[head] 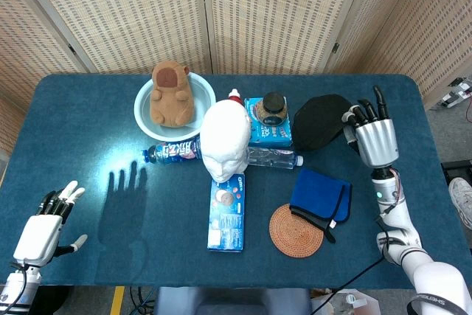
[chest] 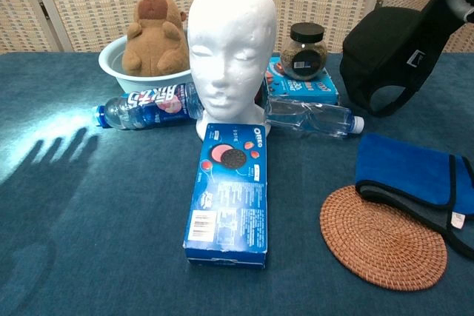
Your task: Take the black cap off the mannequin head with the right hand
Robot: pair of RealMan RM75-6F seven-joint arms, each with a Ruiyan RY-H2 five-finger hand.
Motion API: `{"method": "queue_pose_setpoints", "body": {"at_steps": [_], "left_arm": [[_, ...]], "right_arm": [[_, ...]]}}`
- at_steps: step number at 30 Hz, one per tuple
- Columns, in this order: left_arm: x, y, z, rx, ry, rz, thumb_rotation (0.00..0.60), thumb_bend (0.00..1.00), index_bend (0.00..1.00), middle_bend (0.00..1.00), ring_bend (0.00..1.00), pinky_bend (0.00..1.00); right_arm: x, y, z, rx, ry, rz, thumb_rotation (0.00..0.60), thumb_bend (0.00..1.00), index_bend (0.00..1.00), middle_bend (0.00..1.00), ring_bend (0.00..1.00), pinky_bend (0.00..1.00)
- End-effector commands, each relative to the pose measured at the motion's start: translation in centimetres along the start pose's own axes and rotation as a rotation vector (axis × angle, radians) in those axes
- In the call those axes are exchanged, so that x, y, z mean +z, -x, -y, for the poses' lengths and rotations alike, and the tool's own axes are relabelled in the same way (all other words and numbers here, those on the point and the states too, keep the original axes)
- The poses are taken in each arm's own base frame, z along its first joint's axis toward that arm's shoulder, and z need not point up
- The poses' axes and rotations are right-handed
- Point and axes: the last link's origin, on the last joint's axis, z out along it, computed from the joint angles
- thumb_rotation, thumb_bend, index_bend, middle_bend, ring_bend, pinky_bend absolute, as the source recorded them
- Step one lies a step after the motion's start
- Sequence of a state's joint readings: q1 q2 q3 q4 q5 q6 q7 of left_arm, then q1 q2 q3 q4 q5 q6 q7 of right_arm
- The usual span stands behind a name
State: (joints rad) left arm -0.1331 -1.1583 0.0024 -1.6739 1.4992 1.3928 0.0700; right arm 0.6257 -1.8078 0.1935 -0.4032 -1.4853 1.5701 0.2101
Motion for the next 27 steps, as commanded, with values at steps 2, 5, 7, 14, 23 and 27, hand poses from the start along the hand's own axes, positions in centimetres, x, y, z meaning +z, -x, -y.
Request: {"method": "queue_pose_setpoints", "body": {"at_steps": [2,5,7,14,23,27], "left_arm": [[0.0,0.1,0.1,-0.003,-0.001,0.004,0.6,0.19,0.04,0.0,0.02,0.0],[0.1,0.2,0.0,-0.003,0.004,0.008,0.6,0.19,0.04,0.0,0.02,0.0],[0.1,0.2,0.0,-0.005,0.006,0.007,0.6,0.19,0.04,0.0,0.02,0.0],[0.1,0.3,0.1,-0.008,0.004,0.012,0.6,0.19,0.04,0.0,0.02,0.0],[0.1,0.4,0.0,-0.011,0.011,0.011,0.6,0.19,0.04,0.0,0.02,0.0],[-0.1,0.3,0.1,-0.013,0.007,0.008,0.6,0.19,0.04,0.0,0.02,0.0]], "right_arm": [[-1.8,1.1,0.8,0.012,-0.019,0.054,0.6,0.46,0.85,0.48,0.28,0.04],[-3.1,1.6,1.0,0.014,-0.026,0.088,0.6,0.46,0.85,0.48,0.28,0.05],[-3.8,1.8,0.9,0.011,-0.025,0.107,0.6,0.46,0.85,0.48,0.28,0.06],[-5.9,2.7,-0.3,0.023,0.05,0.219,0.6,0.42,0.71,0.37,0.21,0.06],[-8.0,2.8,-0.7,-0.047,0.065,0.369,0.6,0.01,0.36,0.2,0.07,0.05],[-8.4,2.2,-1.3,-0.069,0.087,0.418,0.6,0.0,0.2,0.13,0.01,0.01]]}}
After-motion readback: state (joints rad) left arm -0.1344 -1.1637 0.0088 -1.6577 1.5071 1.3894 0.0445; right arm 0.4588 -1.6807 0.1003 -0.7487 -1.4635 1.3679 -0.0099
